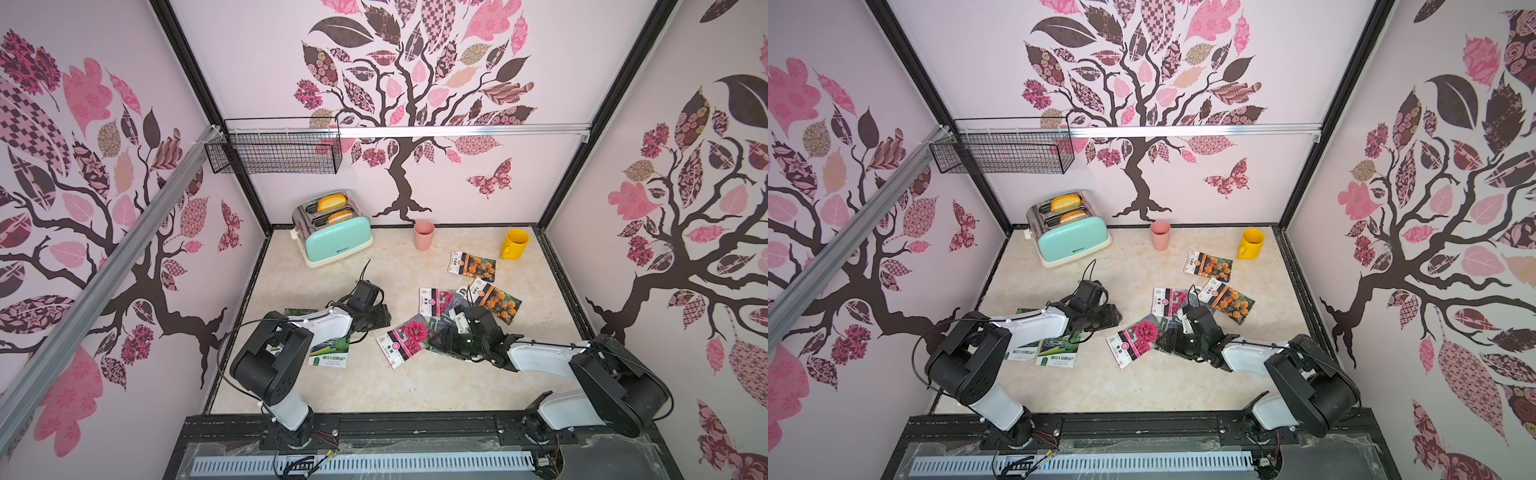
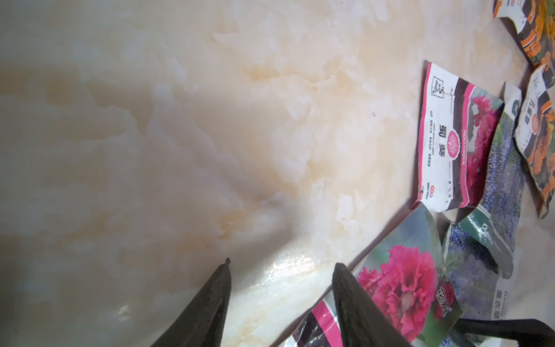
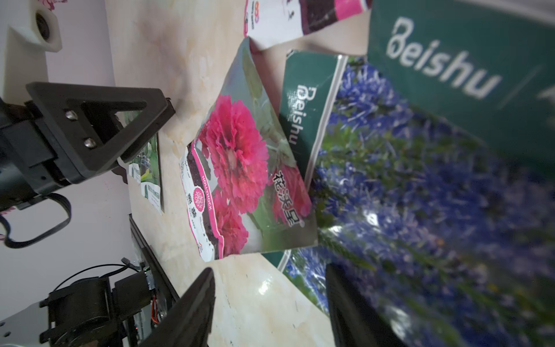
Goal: Arrange the seed packets in a row
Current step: Adjust the seed packet at the center of the board.
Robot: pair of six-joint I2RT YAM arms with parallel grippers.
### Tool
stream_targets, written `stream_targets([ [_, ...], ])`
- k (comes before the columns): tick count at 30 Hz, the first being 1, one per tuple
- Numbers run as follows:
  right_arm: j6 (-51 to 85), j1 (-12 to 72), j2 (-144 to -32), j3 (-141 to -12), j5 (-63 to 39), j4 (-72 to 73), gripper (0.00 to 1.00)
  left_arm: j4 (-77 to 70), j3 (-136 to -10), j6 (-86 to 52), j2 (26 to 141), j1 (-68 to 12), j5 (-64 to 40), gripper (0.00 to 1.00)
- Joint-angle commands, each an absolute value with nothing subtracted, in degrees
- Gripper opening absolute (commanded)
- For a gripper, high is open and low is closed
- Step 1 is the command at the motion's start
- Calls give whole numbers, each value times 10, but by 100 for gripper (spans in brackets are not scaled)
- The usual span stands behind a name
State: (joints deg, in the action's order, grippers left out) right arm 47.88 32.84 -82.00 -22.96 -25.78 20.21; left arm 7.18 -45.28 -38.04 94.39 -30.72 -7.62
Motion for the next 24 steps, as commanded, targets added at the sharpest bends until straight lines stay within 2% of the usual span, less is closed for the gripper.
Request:
stream_targets([
  [1,491,326,-845,-240,-269,249,57,101,-417,-386,951,-317,-94,52],
  [11,491,329,-894,-272,-265,292,35,73,-376,-405,944,-349,-105,32],
  [14,484,331,-899,-285,-260,287,32,71,-370,-413,938,-360,-106,28],
  [17,481,333,-909,-296,-259,287,25,76,-364,-416,921,-365,-105,25],
  [19,479,336,-917,-305,-259,287,21,84,-361,-415,902,-365,-101,24],
  [22,475,343,-931,-321,-258,286,20,112,-363,-408,870,-365,-88,25],
  [24,476,348,-937,-329,-255,287,20,136,-369,-403,846,-365,-75,30],
])
